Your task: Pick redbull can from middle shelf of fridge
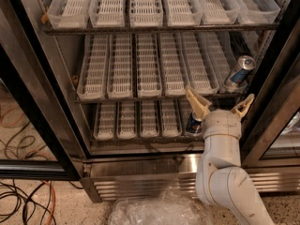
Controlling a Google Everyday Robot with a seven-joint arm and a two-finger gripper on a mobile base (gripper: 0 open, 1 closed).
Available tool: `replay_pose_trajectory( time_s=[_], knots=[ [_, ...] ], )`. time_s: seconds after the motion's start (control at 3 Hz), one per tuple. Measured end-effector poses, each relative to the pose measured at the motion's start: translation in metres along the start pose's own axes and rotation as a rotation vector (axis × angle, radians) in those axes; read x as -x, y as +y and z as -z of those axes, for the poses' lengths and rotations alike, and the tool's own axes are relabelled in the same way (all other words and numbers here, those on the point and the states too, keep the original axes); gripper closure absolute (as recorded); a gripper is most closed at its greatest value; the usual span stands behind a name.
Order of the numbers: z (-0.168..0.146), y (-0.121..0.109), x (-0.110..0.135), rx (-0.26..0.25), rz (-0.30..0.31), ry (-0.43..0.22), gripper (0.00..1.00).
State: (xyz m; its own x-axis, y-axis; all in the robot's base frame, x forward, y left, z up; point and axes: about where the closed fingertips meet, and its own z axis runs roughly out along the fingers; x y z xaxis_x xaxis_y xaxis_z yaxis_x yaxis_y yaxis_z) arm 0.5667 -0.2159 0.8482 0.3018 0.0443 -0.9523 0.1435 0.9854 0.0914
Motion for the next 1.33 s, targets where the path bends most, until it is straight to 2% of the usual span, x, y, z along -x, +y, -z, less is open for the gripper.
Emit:
replay_pose_trajectory(
  time_s=[0.33,0.67,1.0,1.33],
  knots=[
    [0.0,0.0,0.0,0.0,0.0,0.0,0.18],
    [0.0,0.0,0.0,0.0,0.0,0.0,0.41],
    [0.0,0.0,0.0,0.0,0.0,0.0,0.52],
    [-0.0001,0.0,-0.0004,-0.001,0.001,0.001,0.5]
  ],
)
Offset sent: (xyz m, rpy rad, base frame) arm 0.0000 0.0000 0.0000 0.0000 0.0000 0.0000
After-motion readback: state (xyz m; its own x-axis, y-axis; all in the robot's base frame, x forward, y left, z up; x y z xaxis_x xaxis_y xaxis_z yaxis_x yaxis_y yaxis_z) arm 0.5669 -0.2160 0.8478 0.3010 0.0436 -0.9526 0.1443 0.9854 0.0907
